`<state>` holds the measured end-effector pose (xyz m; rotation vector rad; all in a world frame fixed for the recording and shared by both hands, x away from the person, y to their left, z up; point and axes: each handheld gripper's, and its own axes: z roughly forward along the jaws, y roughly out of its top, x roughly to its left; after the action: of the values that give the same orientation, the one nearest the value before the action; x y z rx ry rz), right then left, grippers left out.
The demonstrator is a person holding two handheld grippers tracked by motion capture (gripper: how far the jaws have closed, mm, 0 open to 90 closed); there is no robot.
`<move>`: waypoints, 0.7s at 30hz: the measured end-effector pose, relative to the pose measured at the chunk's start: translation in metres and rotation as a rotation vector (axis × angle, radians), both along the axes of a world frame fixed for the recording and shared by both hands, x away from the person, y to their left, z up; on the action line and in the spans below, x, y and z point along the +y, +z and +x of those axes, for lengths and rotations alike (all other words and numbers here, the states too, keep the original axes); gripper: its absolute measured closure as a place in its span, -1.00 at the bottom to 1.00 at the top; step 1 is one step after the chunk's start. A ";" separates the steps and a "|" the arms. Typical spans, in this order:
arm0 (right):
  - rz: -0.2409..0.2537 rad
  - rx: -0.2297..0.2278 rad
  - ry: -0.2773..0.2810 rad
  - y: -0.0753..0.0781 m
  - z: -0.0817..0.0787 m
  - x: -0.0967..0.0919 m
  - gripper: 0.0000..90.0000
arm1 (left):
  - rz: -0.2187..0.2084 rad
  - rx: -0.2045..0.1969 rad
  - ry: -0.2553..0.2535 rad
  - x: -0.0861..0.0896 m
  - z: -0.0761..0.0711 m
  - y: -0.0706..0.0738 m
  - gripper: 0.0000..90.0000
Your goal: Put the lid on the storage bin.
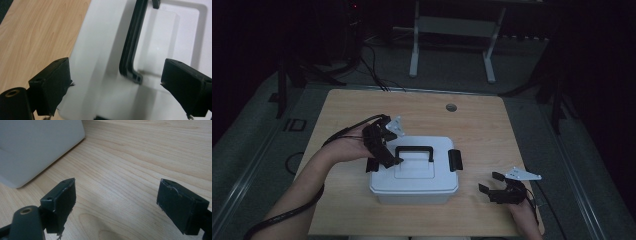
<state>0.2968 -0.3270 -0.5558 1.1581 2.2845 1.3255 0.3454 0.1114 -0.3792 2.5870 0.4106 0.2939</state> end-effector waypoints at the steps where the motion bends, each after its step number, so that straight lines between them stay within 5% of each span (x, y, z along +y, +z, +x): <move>1: -0.001 0.001 -0.001 0.000 0.000 0.000 -0.65 | -0.009 -0.004 0.006 0.003 -0.001 0.000 -0.80; 8: 0.000 0.001 -0.002 0.000 0.000 0.000 -0.65 | -0.065 -0.007 0.055 0.030 -0.007 -0.002 -0.80; 21: 0.002 0.003 -0.005 0.000 0.000 0.000 -0.65 | -0.097 -0.034 0.098 0.061 -0.017 -0.008 -0.80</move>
<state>0.2965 -0.3272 -0.5561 1.1670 2.2816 1.3249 0.3288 0.1722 -0.3869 2.4681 0.5279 0.3433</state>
